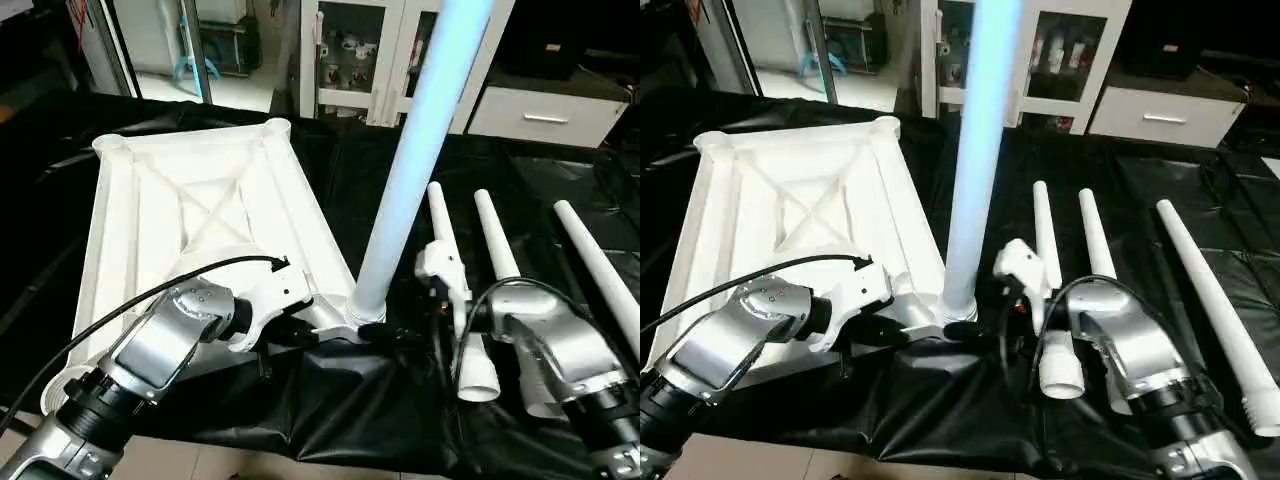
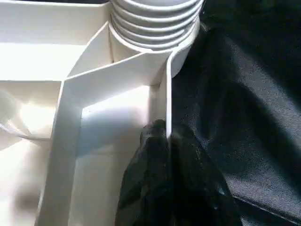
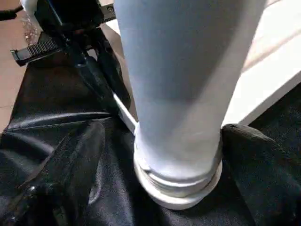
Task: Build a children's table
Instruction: Rotate leg to tighten
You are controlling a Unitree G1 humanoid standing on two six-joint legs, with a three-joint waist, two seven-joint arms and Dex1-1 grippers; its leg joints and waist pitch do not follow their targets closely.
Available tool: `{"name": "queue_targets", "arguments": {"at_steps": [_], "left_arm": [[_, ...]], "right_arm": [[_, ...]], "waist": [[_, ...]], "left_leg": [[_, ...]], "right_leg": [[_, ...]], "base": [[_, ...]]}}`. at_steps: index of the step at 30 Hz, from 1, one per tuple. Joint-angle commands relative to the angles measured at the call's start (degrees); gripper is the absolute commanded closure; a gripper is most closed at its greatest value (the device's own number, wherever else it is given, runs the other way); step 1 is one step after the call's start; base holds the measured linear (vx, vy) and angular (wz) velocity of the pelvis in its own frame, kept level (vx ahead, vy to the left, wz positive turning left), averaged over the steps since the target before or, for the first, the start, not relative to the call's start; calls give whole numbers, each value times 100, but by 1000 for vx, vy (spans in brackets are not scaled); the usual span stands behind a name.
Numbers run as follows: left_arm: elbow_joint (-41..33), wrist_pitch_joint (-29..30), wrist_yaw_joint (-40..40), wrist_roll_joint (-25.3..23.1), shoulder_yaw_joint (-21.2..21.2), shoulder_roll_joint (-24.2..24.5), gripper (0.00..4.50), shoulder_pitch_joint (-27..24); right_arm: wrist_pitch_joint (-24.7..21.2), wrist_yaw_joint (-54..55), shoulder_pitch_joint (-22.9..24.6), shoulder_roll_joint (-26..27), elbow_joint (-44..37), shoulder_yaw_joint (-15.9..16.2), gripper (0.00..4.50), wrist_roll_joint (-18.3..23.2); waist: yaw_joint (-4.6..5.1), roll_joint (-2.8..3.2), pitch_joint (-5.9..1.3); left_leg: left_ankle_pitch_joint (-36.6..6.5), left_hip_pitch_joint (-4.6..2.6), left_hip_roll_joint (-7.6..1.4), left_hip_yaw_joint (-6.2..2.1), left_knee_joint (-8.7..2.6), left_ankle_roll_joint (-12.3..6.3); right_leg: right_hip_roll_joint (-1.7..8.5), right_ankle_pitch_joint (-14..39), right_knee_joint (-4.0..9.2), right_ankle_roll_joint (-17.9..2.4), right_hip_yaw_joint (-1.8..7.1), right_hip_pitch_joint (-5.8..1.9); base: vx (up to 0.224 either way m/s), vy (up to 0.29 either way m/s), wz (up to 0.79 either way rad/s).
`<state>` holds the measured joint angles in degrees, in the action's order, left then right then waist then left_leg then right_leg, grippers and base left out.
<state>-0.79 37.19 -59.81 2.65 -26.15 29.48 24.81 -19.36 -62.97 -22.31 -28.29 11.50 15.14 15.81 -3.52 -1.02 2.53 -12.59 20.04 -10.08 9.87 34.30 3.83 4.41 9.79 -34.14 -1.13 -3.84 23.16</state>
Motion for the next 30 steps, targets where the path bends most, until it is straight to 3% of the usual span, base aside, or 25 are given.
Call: {"name": "queue_targets", "arguments": {"at_steps": [1, 4, 6, 7, 8, 12, 14, 15, 16, 18, 28, 29, 30], "left_arm": [[44, 0, -280, 49, -345, -25, 450, -5], [14, 14, -290, 60, -323, 3, 450, -17], [3, 21, -287, 60, -309, 12, 450, -26], [-8, 19, -286, 60, -303, 21, 450, -38], [-13, 18, -286, 60, -300, 24, 450, -43], [-23, 2, -264, 54, -283, 48, 450, -78], [-26, 5, -264, 54, -277, 53, 450, -88], [-24, 4, -261, 50, -278, 51, 450, -100], [-17, 6, -256, 44, -284, 41, 450, -104], [-29, 38, -278, 46, -323, 18, 450, -110], [-62, 53, -236, 70, -300, 6, 450, -194], [-45, 48, -231, 71, -292, -1, 450, -189], [-22, 41, -229, 78, -278, -6, 450, -190]], "right_arm": [[60, -68, -63, -4, 25, 72, 57, -40], [57, -111, -77, 15, 43, 96, 68, -38], [60, -151, -93, 31, 69, 102, 101, -54], [70, -162, -99, 39, 85, 104, 101, -75], [75, -165, -101, 43, 90, 104, 106, -84], [164, -229, -149, 44, 213, 138, 145, -156], [211, -235, -171, 42, 267, 154, 147, -196], [245, -234, -187, 49, 318, 158, 158, -231], [262, -238, -194, 53, 346, 156, 173, -248], [238, -277, -169, 38, 273, 167, 189, -247], [250, -232, 41, 79, 247, 203, 207, -270], [266, -217, 43, 95, 277, 200, 207, -289], [261, -178, 46, 127, 313, 189, 207, -298]], "waist": [[21, 46, -315], [21, 10, -323], [14, 22, -323], [18, -21, -322], [9, 3, -316], [-3, 0, -310], [9, -12, -317], [3, 31, -319], [14, 3, -320], [11, 38, -324], [10, -33, -321], [9, -27, -316], [17, 20, -315]], "left_leg": [[-726, -11, -303, -75, -426, -267], [-648, -9, -304, -70, -420, -284], [-622, -3, -301, -71, -415, -307], [-621, 1, -301, -66, -416, -315], [-638, -2, -302, -71, -420, -314], [-716, -8, -305, -76, -425, -281], [-683, -9, -306, -74, -420, -277], [-667, -13, -304, -78, -419, -269], [-653, -4, -298, -69, -414, -278], [-637, -6, -299, -74, -413, -284], [-658, -7, -306, -71, -417, -316], [-689, -5, -301, -71, -417, -312], [-755, -17, -303, -72, -422, -281]], "right_leg": [[371, 1009, 335, -1366, 282, -306], [371, 881, 318, -1393, 281, -313], [379, 889, 312, -1403, 283, -318], [378, 913, 319, -1393, 282, -321], [385, 999, 321, -1380, 283, -317], [396, 1248, 335, -1303, 284, -309], [388, 1187, 333, -1311, 281, -306], [385, 1139, 326, -1323, 281, -304], [377, 1062, 327, -1335, 280, -311], [378, 970, 319, -1363, 279, -320], [381, 1121, 327, -1327, 279, -317], [384, 1197, 335, -1306, 280, -314], [378, 1252, 351, -1291, 278, -304]], "base": [[0, 0, 0], [0, 0, 0], [0, 0, 0], [0, 0, 0], [0, 0, 0], [0, 0, 0], [0, 0, 0], [0, 0, 0], [0, 0, 0], [0, 0, 0], [0, 0, 0], [0, 0, 0], [0, 0, 0]]}}
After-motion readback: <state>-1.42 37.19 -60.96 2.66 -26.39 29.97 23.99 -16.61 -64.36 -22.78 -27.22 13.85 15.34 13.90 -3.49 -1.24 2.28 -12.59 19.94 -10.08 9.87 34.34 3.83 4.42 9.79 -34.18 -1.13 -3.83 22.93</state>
